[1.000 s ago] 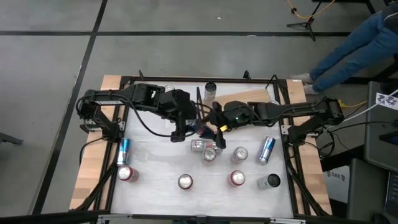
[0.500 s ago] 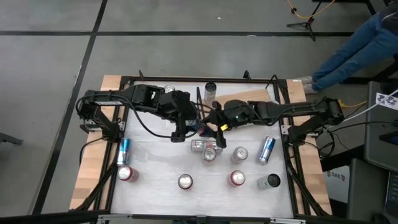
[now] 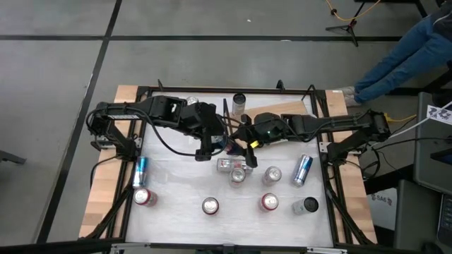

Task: Place canned beverage on shelf
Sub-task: Put the middle blue white soda can on the shelf

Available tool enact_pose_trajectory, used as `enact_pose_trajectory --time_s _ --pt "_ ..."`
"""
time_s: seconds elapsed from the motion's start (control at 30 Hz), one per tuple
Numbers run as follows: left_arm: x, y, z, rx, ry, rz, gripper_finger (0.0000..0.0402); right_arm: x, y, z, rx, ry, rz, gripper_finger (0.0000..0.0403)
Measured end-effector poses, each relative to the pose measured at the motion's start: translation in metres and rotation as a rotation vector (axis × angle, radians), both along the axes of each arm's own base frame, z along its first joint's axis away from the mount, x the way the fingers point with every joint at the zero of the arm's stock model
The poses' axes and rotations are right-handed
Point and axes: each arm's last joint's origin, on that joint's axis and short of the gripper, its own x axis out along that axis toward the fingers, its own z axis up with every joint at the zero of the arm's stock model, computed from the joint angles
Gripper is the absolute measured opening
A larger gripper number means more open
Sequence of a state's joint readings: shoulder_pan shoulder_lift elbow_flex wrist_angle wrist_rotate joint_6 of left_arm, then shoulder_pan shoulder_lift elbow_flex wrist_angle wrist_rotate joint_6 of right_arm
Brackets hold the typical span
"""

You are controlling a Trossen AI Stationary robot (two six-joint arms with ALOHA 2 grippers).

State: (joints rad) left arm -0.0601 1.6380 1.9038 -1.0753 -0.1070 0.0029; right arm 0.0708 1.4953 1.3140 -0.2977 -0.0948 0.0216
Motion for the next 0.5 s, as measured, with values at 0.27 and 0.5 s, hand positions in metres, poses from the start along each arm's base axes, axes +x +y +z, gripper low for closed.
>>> enact_pose_trajectory --time_s 0.27,0.5 --pt "-0.012 0.002 0.012 0.014 -0.042 0.017 0.0271 -0.019 -0.002 0.012 -0.029 0.017 -0.041 0.0215" --pt "-0.025 0.004 0.021 0.051 -0.068 0.057 0.0270 -0.041 -0.004 0.031 -0.033 -0.012 -0.055 0.0215"
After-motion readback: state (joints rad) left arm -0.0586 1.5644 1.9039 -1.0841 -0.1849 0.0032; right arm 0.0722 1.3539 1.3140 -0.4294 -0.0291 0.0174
